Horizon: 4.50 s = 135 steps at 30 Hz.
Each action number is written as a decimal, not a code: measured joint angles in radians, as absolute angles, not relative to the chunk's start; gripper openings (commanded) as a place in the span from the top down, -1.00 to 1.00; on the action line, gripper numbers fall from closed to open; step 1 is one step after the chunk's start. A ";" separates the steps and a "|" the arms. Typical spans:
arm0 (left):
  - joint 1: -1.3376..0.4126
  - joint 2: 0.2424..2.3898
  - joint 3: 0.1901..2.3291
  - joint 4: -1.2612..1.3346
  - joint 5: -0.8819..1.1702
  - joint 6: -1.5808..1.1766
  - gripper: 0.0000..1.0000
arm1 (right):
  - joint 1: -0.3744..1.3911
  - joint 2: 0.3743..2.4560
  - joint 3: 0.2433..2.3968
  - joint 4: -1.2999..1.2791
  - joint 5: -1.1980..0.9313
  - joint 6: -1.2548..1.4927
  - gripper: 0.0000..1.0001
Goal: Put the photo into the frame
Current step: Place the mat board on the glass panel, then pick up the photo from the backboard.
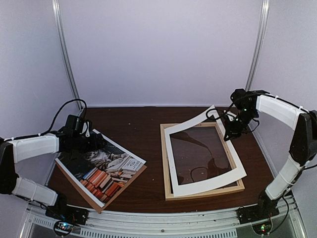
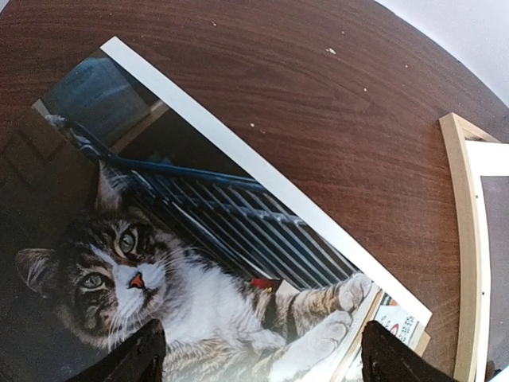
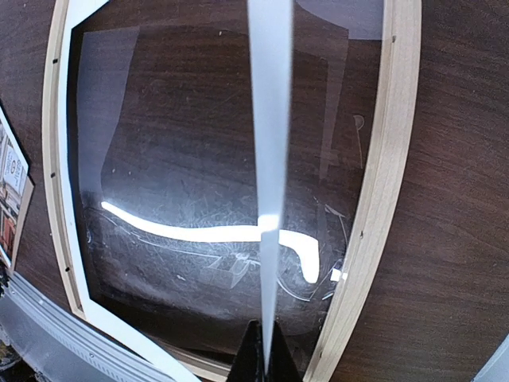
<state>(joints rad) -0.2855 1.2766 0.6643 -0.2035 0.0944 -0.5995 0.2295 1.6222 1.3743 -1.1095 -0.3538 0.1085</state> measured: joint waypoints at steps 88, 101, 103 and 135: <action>-0.299 1.301 0.760 -0.376 -0.069 -0.566 -0.95 | 0.402 1.740 1.327 -0.858 -0.239 0.173 -0.31; -0.163 1.232 0.702 -0.550 -0.153 -0.607 -0.95 | 0.738 2.031 1.631 -0.630 -0.411 0.237 -0.36; -0.131 1.219 0.684 -0.561 -0.153 -0.624 -0.95 | 0.777 2.088 1.667 -0.595 -0.438 0.253 -0.36; 0.008 1.186 0.496 -0.481 -0.081 -0.769 -0.70 | 0.889 2.378 1.895 -0.525 -0.553 0.476 0.06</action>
<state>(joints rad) 0.0082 1.1858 0.4961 -0.4808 -0.0811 -0.7692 0.8890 2.3775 1.8946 -0.5255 -0.5533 0.4755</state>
